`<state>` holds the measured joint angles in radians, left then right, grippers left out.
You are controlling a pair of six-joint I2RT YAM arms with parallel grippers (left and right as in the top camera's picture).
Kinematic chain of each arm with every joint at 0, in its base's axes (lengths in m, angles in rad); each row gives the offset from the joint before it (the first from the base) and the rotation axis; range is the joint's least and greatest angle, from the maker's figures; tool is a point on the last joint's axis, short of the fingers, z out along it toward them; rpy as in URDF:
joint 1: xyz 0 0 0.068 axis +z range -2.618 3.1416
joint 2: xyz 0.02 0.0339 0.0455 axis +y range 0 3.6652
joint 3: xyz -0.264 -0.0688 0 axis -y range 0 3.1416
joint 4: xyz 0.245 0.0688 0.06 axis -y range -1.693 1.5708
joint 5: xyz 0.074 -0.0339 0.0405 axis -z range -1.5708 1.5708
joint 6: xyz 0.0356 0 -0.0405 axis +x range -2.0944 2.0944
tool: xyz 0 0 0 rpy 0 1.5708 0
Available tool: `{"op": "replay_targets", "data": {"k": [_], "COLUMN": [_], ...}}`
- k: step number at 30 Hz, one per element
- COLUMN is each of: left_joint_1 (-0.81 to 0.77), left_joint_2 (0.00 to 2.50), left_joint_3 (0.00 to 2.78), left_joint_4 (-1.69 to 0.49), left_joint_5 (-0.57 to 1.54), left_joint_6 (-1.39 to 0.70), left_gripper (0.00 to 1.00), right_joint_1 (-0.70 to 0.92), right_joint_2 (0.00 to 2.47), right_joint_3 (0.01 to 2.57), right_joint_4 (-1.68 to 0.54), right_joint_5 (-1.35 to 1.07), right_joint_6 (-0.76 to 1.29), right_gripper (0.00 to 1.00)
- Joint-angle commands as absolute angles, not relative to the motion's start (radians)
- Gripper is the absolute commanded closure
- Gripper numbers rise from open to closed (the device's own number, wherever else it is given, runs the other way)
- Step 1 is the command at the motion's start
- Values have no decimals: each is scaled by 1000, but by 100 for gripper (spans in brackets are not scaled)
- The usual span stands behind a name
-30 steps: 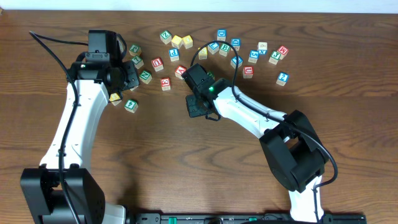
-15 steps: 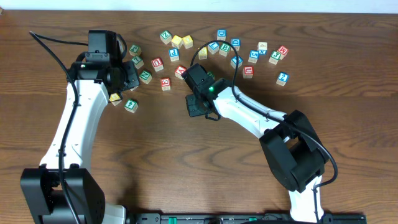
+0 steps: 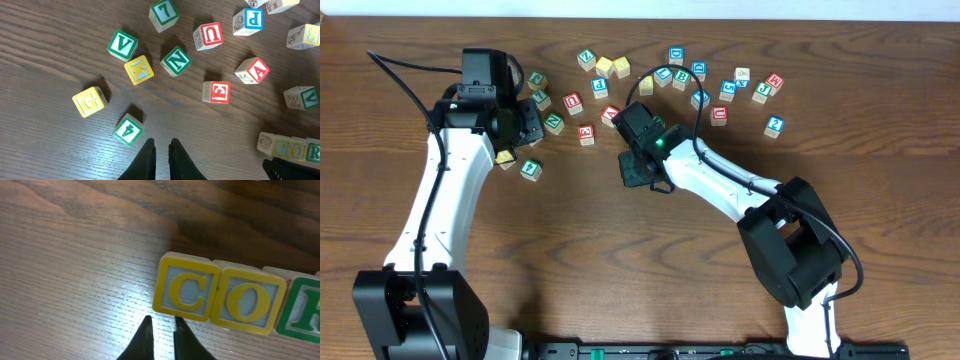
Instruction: Spell out CORL
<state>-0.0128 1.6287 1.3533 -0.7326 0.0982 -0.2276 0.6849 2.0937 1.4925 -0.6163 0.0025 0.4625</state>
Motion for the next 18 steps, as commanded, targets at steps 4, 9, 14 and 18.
{"op": "replay_targets", "data": {"k": [4,9,14,18], "left_joint_1": [-7,-10,-46,-94], "left_joint_2": [1611,1579,1586,1608], "left_joint_3": [1377,1379,1378,1378], "left_joint_4": [-733,-728,-731,-722], "left_joint_5": [85,86,135,135], "left_joint_6": [-214,-214,-215,-215], "left_gripper": [89,89,89,89], "right_joint_1": [649,571,487,429], "right_joint_2": [1966,1869,1860,1887], "right_joint_3": [1562,1562,1560,1556], "right_joint_4": [-648,-707,-778,-814], "right_joint_5": [-6,-6,-6,-7], "right_joint_6": [447,448,448,449], "right_gripper": [80,79,79,81]}}
